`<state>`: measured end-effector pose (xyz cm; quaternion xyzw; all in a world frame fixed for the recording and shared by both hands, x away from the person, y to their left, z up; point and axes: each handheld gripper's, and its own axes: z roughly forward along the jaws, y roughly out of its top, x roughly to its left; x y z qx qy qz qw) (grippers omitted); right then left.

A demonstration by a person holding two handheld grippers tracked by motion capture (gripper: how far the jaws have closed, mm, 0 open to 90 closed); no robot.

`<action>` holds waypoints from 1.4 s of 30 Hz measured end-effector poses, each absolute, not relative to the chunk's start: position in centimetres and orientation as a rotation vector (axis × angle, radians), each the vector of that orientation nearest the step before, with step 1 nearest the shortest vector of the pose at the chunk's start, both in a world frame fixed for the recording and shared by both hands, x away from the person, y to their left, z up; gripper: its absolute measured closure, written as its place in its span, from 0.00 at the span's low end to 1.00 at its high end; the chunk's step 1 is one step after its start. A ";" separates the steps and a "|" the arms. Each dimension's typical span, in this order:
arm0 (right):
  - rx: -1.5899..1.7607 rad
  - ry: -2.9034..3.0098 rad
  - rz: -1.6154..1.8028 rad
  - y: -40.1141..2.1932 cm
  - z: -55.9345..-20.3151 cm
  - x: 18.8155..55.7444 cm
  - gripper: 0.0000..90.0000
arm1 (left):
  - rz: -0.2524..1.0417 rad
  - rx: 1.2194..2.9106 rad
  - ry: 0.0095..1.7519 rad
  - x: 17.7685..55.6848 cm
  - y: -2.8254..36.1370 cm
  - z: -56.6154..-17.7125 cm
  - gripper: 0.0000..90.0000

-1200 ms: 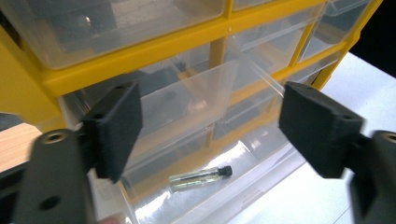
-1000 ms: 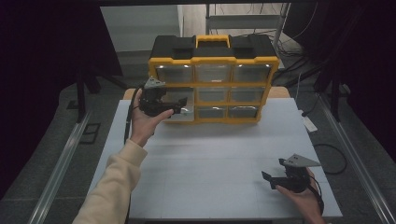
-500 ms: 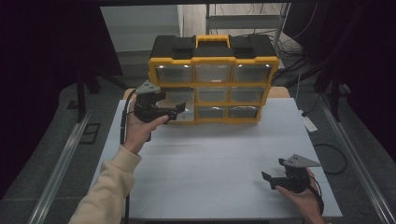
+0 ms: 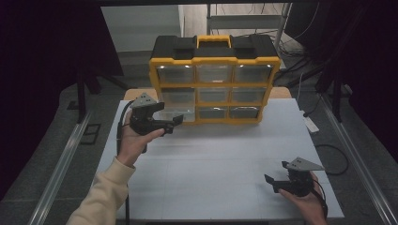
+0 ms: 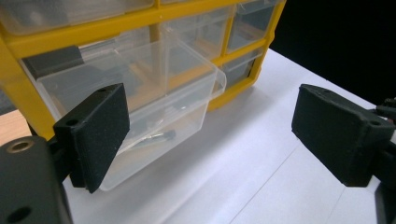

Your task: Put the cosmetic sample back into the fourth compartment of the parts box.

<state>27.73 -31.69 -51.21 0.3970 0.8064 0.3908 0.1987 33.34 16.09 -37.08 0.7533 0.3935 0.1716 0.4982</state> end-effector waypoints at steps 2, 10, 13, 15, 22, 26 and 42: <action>1.110 2.255 1.092 -31.7 -51.2 27.7 0.14 | 0.411 1.820 0.951 33.0 16.1 -37.3 0.14; 1.108 2.259 1.090 -31.6 -51.2 27.7 0.14 | 0.424 1.850 0.941 30.8 16.5 -38.6 0.14; 1.108 2.258 1.086 -31.6 -51.2 27.6 0.14 | 0.431 1.857 0.944 29.9 16.8 -39.3 0.14; 1.107 2.257 1.081 -31.5 -51.2 27.6 0.14 | 0.426 1.856 0.949 29.3 17.0 -39.8 0.14; 1.105 2.258 1.088 -31.6 -51.2 27.6 0.14 | 0.428 1.918 0.963 27.4 17.4 -42.2 0.15; 1.110 2.267 1.152 -31.6 -51.1 27.7 0.14 | 0.431 1.963 0.974 26.2 17.5 -44.0 0.15; 1.121 2.278 1.158 -31.6 -51.3 27.9 0.14 | 0.389 1.934 1.104 24.0 20.1 -49.7 0.15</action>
